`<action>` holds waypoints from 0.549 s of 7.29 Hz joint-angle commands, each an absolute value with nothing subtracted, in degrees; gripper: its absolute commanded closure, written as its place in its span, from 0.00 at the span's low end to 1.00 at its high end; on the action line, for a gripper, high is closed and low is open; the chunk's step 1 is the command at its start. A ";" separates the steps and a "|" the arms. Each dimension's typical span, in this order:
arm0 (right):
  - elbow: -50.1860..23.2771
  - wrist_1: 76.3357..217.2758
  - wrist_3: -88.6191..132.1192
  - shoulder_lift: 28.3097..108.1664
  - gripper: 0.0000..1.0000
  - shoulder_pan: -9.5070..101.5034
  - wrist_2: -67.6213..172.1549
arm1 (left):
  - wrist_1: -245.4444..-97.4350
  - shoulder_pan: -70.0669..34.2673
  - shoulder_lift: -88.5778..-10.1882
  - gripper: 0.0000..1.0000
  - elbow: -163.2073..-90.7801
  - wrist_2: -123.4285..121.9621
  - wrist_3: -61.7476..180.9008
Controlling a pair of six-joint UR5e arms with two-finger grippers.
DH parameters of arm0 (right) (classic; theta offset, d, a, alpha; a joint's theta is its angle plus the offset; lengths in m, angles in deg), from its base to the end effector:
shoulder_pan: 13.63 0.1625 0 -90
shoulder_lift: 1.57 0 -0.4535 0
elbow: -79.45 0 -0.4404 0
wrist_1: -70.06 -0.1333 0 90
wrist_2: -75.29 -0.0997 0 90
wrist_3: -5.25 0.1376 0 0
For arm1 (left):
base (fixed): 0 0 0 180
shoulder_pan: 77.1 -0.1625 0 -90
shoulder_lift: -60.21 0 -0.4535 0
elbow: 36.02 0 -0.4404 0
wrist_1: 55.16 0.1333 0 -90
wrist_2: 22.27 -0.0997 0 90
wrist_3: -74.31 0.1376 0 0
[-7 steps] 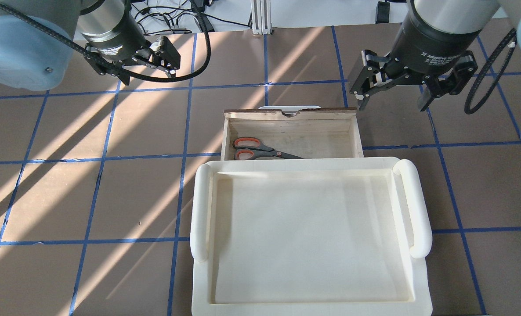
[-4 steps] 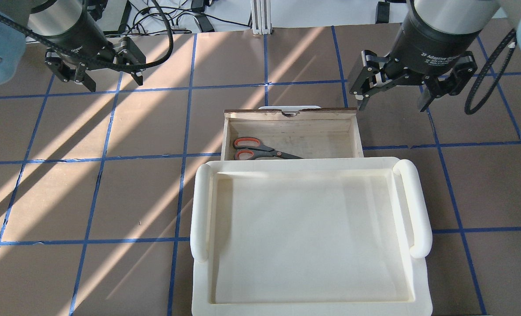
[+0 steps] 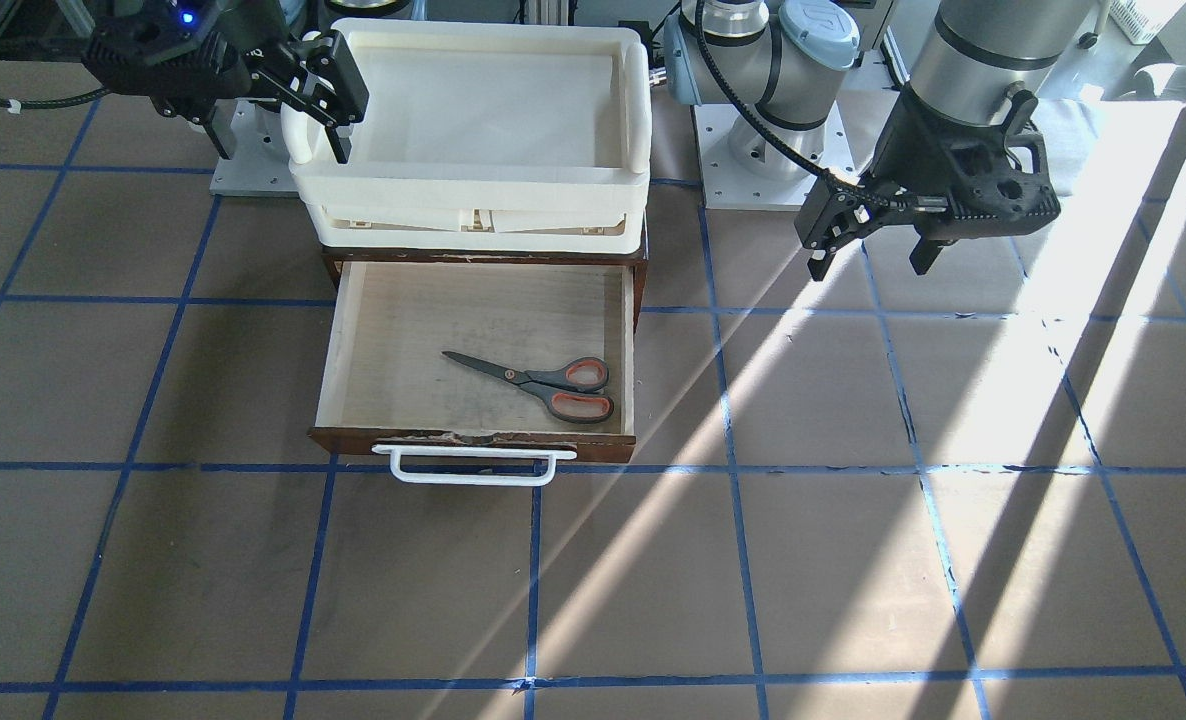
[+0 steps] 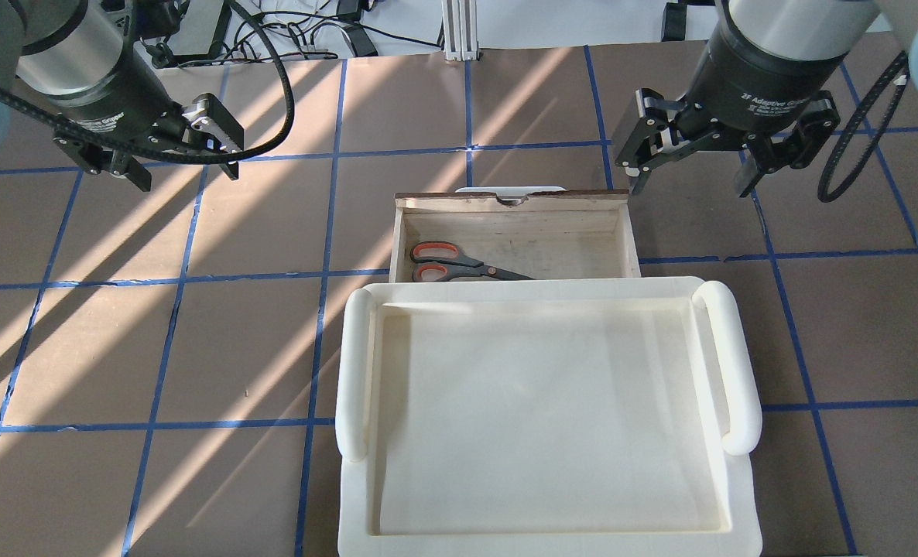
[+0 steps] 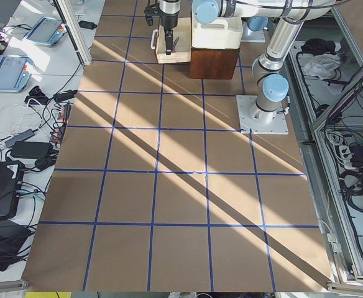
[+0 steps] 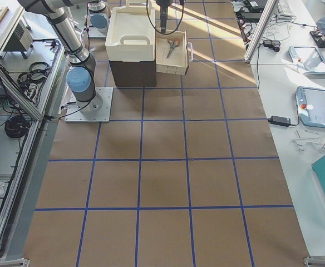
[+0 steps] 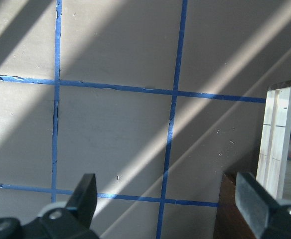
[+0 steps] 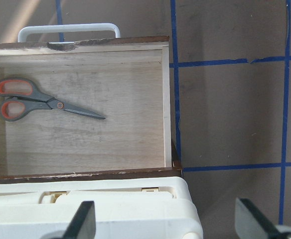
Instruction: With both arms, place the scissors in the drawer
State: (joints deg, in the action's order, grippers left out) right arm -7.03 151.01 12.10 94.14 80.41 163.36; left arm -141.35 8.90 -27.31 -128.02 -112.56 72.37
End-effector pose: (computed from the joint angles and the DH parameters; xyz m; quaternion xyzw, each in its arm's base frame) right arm 0.1721 -0.4788 0.5472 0.0245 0.9996 0.0000 0.0169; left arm -0.0953 -0.5384 0.4895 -0.0519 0.9979 -0.0374 0.0032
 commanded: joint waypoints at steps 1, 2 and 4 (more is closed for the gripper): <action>-7.03 151.01 12.10 94.14 0.00 80.41 163.36 | -141.38 8.95 -26.62 0.00 -128.84 -112.36 72.37; -7.03 151.01 12.10 94.14 0.00 80.41 163.36 | -141.38 8.95 -26.45 0.00 -128.75 -112.35 72.37; -7.03 151.01 12.10 94.14 0.00 80.41 163.36 | -141.38 8.95 -26.27 0.00 -128.84 -112.09 72.37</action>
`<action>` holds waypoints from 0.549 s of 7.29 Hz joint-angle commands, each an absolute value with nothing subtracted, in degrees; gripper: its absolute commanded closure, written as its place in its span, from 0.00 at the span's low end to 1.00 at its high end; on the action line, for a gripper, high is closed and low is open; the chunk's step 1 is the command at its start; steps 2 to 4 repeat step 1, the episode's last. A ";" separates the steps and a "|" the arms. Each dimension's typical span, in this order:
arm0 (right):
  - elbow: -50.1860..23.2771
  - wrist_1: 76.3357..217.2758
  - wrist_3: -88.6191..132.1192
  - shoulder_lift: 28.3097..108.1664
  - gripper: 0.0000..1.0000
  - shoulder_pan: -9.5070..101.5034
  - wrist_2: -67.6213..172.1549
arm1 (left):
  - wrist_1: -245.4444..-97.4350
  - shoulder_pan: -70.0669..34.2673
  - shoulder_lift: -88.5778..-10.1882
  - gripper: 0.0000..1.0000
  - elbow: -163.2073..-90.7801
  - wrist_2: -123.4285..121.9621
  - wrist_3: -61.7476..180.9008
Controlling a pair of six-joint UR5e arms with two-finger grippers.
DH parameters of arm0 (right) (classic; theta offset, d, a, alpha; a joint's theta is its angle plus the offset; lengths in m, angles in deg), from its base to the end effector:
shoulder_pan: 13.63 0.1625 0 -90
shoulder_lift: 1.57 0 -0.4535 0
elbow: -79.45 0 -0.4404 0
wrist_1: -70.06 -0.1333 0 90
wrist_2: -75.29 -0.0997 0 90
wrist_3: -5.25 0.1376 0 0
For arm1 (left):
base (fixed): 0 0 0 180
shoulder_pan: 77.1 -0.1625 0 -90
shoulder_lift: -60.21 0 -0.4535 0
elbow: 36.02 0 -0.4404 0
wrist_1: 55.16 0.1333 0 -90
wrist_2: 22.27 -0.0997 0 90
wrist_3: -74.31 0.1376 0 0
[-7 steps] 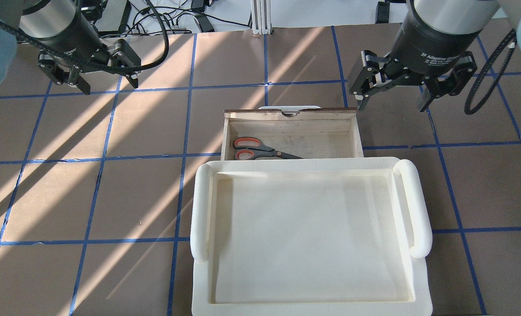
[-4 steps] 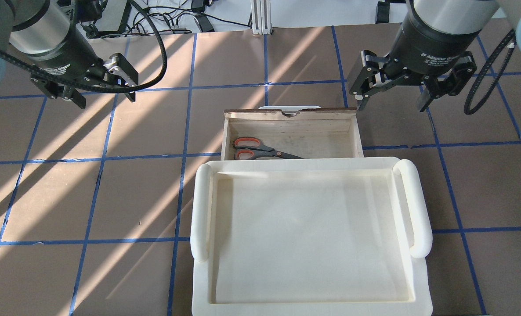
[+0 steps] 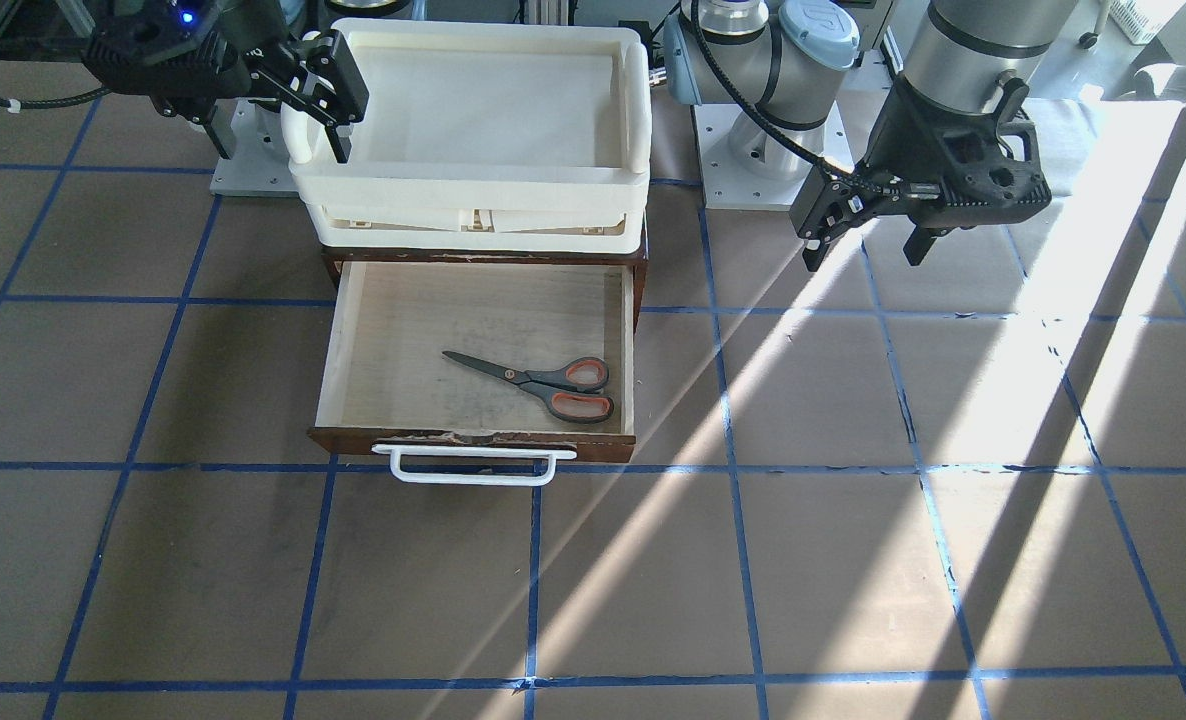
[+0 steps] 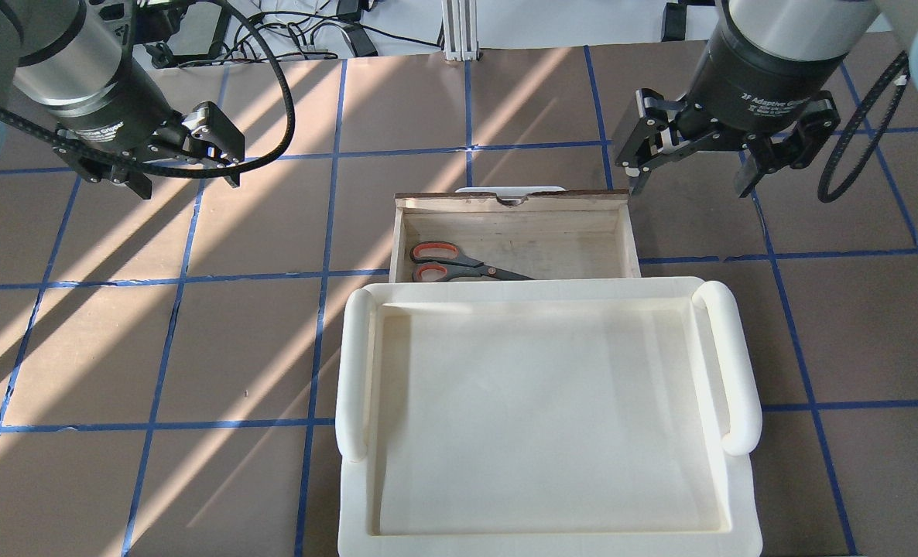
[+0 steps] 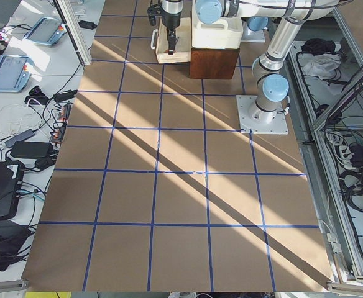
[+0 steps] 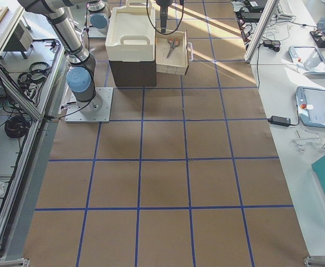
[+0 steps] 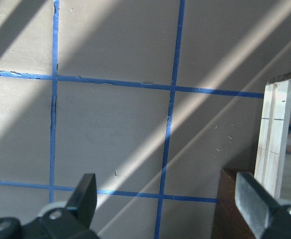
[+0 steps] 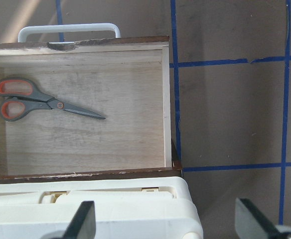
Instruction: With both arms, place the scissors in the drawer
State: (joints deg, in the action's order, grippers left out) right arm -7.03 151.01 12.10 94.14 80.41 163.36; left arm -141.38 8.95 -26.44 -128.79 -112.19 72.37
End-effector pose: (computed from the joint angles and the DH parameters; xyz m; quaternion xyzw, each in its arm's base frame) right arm 0.1721 -0.4788 0.5472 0.0245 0.9996 0.0000 0.0169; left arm -0.0971 -0.5317 0.4901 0.0513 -0.9980 0.0380 0.0000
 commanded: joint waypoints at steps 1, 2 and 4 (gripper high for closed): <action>-7.03 151.01 12.10 94.14 0.00 80.41 163.36 | -141.47 9.04 -26.10 0.00 -128.92 -112.09 72.37; -7.03 151.01 12.10 94.14 0.00 80.41 163.36 | -141.47 9.04 -26.10 0.00 -128.92 -112.09 72.37; -7.03 151.01 12.10 94.14 0.00 80.41 163.36 | -141.47 9.04 -26.10 0.00 -128.92 -112.09 72.37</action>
